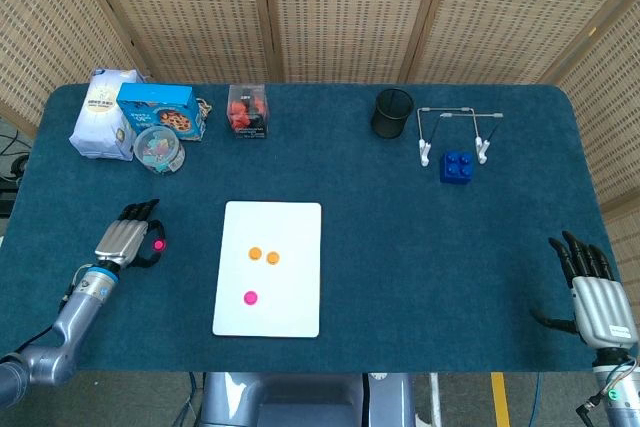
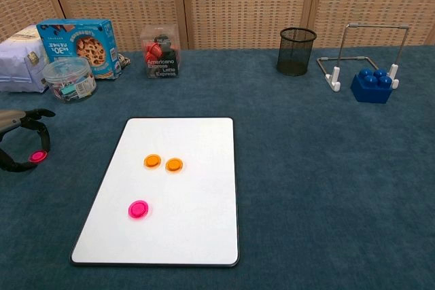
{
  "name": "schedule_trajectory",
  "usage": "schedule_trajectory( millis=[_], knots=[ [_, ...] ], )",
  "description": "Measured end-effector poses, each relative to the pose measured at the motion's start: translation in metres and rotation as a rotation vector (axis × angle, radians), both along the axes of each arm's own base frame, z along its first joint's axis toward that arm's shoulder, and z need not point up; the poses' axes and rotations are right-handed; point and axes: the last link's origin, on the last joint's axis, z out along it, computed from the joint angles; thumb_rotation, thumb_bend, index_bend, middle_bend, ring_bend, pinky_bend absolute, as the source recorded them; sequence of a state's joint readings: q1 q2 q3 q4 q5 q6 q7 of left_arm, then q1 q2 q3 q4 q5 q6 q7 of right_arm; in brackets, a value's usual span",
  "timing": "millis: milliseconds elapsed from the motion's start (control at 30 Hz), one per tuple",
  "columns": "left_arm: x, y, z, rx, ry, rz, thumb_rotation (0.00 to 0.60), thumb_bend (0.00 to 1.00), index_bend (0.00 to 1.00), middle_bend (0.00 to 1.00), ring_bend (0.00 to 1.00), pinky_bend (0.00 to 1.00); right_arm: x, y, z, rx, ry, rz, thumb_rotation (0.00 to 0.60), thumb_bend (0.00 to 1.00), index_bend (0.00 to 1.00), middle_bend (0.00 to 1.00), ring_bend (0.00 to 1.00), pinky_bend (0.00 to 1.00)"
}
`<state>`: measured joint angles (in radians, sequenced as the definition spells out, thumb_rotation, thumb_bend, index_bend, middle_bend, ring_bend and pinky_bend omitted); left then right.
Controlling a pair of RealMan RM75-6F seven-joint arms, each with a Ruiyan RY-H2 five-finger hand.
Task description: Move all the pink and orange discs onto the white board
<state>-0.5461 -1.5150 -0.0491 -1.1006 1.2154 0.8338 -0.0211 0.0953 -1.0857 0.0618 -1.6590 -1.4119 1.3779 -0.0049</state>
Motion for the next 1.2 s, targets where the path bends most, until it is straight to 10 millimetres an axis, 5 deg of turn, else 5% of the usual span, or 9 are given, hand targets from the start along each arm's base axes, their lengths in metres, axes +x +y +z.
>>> schedule_trajectory(
  millis=[400, 700, 1000, 1200],
  knots=[
    [-0.001, -0.001, 0.001, 0.002, 0.001, 0.005, 0.6, 0.36, 0.55, 0.0, 0.0, 0.0, 0.0, 0.0, 0.0, 0.001, -0.004, -0.001, 0.6, 0.0, 0.0, 0.0, 0.0, 0.0],
    [0.018, 0.0, 0.014, 0.031, -0.044, -0.042, 0.6, 0.36, 0.55, 0.0, 0.0, 0.0, 0.0, 0.0, 0.0, 0.001, -0.01, -0.001, 0.6, 0.0, 0.0, 0.0, 0.0, 0.0],
    [0.068, -0.013, 0.016, -0.01, -0.126, -0.177, 0.6, 0.35, 0.55, 0.0, 0.0, 0.0, 0.0, 0.0, 0.0, 0.003, -0.009, 0.0, 0.6, 0.0, 0.0, 0.0, 0.0, 0.0],
    [0.12, -0.029, 0.005, -0.094, -0.201, -0.312, 0.6, 0.35, 0.55, 0.0, 0.0, 0.0, 0.0, 0.0, 0.0, 0.002, -0.008, -0.003, 0.6, 0.0, 0.0, 0.0, 0.0, 0.0]
  ],
)
